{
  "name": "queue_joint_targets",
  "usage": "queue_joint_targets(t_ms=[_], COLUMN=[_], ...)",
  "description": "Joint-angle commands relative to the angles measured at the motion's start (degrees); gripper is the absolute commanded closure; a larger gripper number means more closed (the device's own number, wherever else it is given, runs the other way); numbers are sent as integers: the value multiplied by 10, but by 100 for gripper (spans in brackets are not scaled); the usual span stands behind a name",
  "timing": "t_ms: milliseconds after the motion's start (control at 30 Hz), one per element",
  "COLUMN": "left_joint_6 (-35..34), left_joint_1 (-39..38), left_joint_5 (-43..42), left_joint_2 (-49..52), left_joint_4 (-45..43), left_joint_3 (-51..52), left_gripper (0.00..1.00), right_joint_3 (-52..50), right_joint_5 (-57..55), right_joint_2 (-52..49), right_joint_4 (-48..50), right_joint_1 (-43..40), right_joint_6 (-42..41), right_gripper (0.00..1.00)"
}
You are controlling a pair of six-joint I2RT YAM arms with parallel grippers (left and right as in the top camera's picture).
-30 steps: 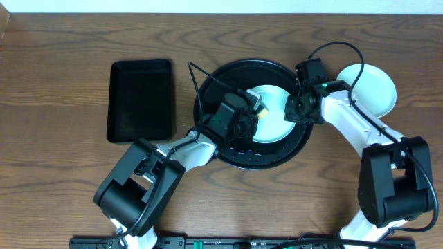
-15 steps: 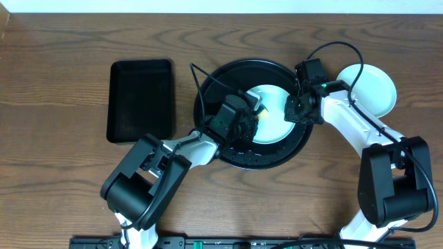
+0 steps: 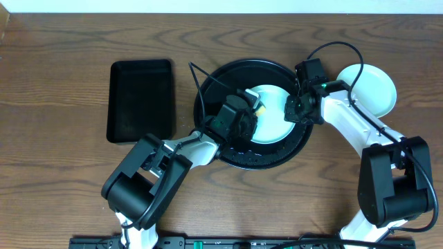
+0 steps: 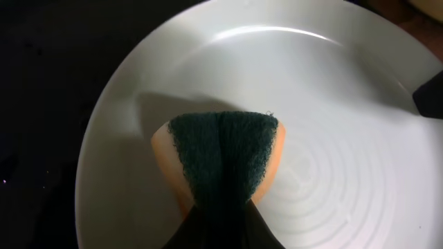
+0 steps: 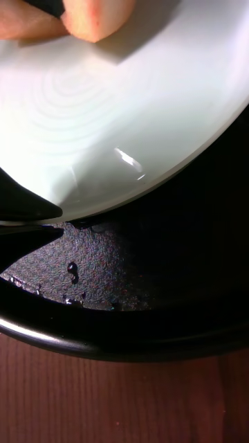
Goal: Clean dirty plates on tray and stack at the side
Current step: 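Scrub the blue plate's surface with the sponge in the left gripper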
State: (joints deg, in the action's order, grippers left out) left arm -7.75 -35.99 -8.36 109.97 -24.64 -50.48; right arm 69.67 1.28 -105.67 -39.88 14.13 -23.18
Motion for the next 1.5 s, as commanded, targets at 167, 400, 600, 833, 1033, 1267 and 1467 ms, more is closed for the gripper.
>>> queue_joint_targets(t_ms=[167, 400, 600, 833, 1033, 1267, 1467], left_joint_6=[7, 6, 6, 6, 6, 6, 6], left_joint_1=[3, 9, 9, 10, 23, 35, 35], left_joint_5=[19, 18, 18, 18, 18, 18, 18], left_joint_2=[13, 13, 16, 49, 58, 59, 67], left_joint_4=[-27, -21, -21, -49, -79, -87, -113], left_joint_3=[-4, -4, -4, -4, -4, -4, -4], left_gripper=[92, 92, 92, 92, 92, 92, 92], right_joint_3=[-2, -2, -2, -2, -2, -2, -2], right_joint_5=[-6, -6, -6, -6, -6, -4, -4], right_joint_2=[5, 5, 5, 5, 5, 5, 5], right_joint_4=[-2, -2, -2, -2, -2, -1, 0], right_joint_1=[6, 6, 6, 6, 6, 6, 6], right_joint_6=[5, 5, 5, 5, 5, 5, 5], right_gripper=[99, 99, 99, 99, 99, 99, 99])
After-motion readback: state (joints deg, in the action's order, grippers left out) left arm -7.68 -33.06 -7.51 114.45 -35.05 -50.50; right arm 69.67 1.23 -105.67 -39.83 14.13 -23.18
